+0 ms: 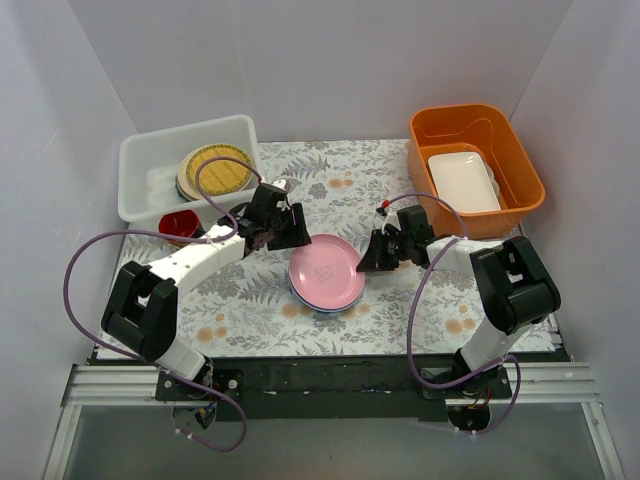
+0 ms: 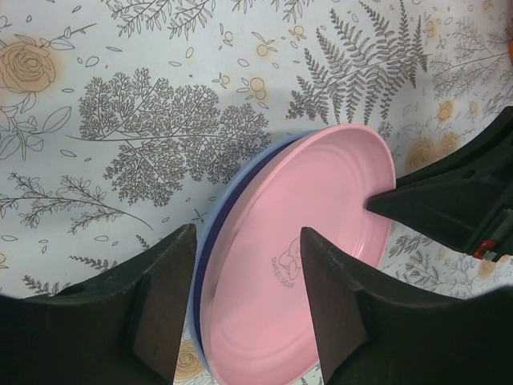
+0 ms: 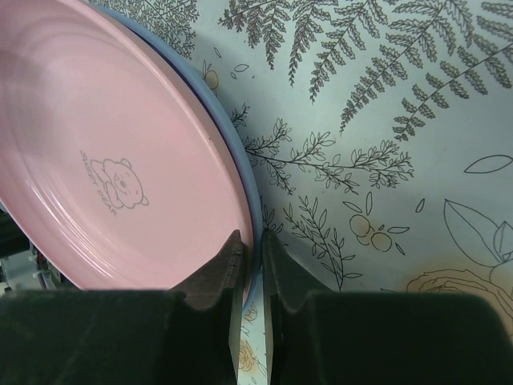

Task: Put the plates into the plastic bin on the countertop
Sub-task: Pick up the plate at the center of the board.

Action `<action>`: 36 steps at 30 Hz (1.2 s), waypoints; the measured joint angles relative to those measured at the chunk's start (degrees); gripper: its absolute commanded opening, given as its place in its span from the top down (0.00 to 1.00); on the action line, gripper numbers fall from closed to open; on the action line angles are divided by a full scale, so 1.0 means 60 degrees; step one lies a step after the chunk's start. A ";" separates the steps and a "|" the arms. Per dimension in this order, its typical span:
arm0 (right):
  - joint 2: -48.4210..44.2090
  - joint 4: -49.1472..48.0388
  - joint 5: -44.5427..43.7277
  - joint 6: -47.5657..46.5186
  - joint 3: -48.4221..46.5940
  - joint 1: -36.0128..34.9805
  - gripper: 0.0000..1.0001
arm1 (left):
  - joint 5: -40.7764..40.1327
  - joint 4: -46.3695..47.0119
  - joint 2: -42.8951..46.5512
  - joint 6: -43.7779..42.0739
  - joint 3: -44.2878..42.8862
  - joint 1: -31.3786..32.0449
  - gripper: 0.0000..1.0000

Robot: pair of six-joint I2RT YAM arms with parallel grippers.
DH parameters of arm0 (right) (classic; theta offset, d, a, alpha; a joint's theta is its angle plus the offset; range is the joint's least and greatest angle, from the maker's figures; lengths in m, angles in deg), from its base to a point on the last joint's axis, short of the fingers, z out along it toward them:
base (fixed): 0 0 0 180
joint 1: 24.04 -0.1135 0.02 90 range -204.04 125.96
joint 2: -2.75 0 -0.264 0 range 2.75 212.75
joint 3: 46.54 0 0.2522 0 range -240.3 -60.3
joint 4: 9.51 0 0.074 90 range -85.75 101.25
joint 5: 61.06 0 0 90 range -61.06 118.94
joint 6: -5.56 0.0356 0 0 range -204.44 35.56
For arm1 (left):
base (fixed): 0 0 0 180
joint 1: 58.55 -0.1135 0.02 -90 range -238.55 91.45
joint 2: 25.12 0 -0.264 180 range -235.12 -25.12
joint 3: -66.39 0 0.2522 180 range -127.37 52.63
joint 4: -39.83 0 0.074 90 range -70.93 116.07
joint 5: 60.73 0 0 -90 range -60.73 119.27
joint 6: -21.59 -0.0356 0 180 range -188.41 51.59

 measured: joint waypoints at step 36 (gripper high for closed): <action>-0.0382 -0.0481 0.0007 0.0284 0.0066 0.0055 0.23 | 0.1005 0.0178 -0.0761 0.0098 0.0648 -0.0066 1.00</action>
